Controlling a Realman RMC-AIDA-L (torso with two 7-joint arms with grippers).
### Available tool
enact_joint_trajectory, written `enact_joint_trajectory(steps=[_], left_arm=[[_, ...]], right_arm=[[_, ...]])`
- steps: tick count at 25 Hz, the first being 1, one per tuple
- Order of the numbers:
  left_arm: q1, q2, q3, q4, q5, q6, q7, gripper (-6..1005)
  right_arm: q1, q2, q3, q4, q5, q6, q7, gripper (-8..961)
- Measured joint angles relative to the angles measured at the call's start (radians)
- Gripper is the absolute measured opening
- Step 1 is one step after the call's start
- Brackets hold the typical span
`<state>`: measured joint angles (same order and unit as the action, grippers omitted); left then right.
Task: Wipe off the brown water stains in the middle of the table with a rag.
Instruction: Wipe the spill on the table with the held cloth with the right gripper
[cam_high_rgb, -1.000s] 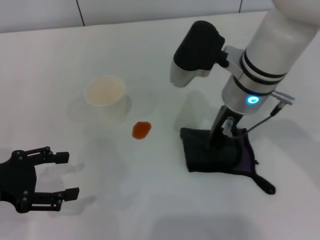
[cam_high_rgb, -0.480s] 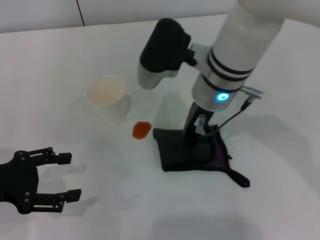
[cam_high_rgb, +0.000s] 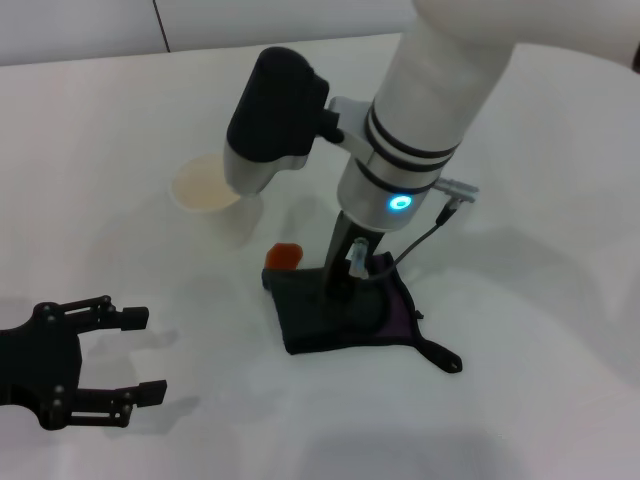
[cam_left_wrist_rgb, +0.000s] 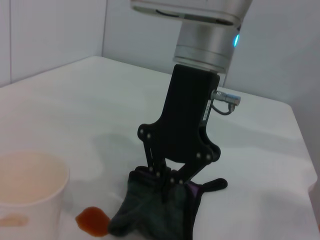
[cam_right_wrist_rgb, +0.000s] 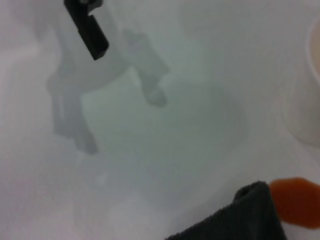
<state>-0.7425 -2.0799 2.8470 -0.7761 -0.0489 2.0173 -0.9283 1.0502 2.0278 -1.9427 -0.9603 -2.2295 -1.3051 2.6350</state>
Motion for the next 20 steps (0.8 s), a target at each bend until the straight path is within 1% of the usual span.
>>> enact_joint_trajectory(steps=[10,15,20], left_arm=[[0.000,-0.001,0.000,0.001,0.000,0.001,0.017,866],[-0.002,-0.002,-0.001,0.002,0.000,0.002,0.017,865],[-0.004,-0.002,-0.001,0.002,-0.002,0.002,0.017,865]], right_arm=[[0.042,0.000,-0.037,0.075,0.025,0.076,-0.001,22],[0.077,0.000,-0.051,0.137,0.034,0.099,-0.001,22],[0.092,0.000,-0.048,0.157,0.027,0.107,-0.001,22]])
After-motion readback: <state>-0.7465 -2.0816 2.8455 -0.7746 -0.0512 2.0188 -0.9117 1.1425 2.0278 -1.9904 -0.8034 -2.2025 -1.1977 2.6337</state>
